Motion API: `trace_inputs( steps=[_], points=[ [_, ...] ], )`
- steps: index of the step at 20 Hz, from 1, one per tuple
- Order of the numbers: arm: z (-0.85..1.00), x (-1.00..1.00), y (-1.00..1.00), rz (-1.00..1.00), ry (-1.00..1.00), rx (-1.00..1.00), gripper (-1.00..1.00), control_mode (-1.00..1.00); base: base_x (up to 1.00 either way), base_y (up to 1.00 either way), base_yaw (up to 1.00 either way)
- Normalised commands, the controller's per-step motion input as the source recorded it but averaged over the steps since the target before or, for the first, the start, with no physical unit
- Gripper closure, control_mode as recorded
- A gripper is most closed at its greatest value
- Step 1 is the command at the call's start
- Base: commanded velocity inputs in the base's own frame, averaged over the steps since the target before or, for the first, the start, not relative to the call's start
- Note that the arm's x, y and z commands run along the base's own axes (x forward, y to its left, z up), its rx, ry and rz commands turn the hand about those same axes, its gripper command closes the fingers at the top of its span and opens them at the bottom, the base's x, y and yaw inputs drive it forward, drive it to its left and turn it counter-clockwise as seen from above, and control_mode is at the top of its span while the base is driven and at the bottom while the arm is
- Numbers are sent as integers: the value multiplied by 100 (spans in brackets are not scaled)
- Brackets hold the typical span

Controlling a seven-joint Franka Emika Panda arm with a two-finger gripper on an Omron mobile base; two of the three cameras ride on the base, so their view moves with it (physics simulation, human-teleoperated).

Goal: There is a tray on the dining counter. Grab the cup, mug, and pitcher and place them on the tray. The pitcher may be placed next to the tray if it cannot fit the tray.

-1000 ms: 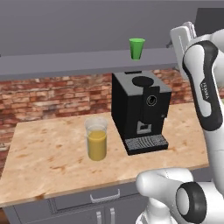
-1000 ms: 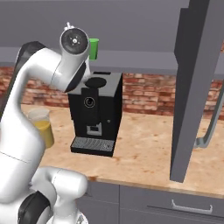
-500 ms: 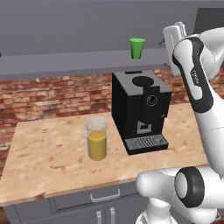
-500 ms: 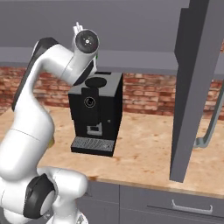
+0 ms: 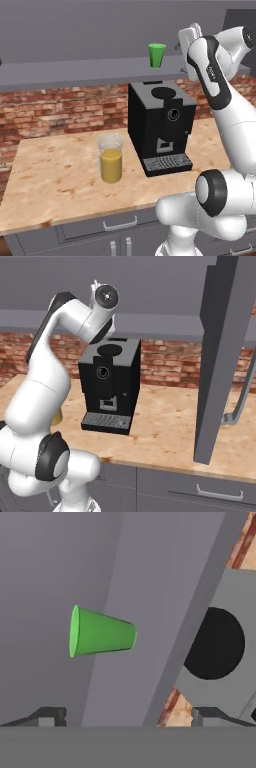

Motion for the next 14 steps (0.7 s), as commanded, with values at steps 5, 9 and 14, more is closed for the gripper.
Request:
trace_inputs(
  steps=[5, 9, 14],
  points=[
    [0, 43, 0, 0, 1, 3, -100, -100, 0, 0, 0],
    [0, 39, 0, 0, 0, 2, -100, -100, 0, 0, 0],
    [0, 40, 0, 0, 1, 1, -100, -100, 0, 0, 0]
  ],
)
